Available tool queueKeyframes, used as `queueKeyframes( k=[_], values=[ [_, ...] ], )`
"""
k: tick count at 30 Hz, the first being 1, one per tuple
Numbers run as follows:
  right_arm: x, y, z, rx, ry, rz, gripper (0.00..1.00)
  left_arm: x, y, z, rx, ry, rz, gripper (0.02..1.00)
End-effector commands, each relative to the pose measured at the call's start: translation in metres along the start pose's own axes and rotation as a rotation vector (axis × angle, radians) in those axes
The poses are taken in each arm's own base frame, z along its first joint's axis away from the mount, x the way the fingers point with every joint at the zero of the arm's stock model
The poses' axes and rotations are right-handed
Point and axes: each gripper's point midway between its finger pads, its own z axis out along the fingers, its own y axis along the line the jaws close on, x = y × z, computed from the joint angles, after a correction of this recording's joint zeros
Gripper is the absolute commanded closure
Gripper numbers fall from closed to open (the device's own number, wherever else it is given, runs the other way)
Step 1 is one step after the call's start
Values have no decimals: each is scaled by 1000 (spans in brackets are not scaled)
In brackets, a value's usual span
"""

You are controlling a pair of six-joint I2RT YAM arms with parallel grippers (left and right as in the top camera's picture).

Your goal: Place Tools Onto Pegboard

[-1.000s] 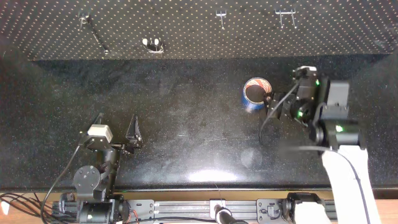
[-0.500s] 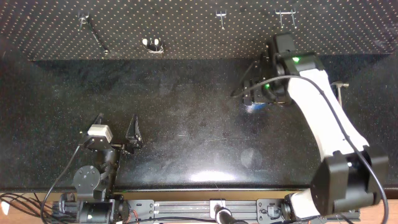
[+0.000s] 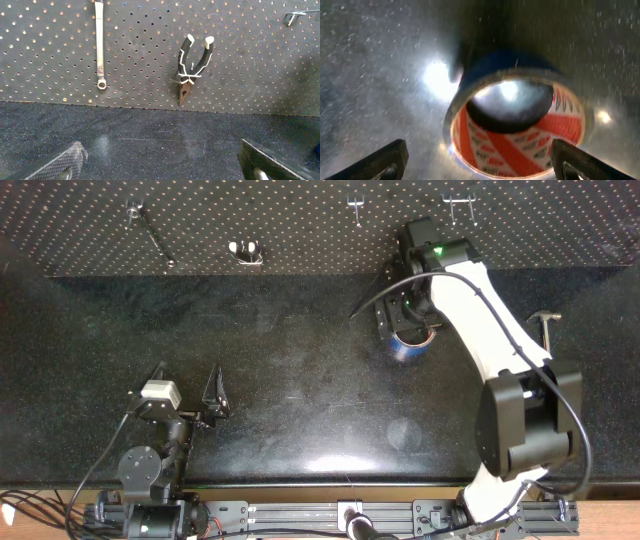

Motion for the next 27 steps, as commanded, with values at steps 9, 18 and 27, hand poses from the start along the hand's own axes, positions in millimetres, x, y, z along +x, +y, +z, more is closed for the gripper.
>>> queueKeyframes(
  k=[9,18,27],
  values=[
    [-12,2,35,21,35,-60,71,0,-2,0,14,0,13,25],
    [-12,3,49,22,57,-62,117,0,-2,0,14,0,13,23],
    [-2,9,52,23,99,-71,224,0,-2,0,13,0,13,23]
  ],
)
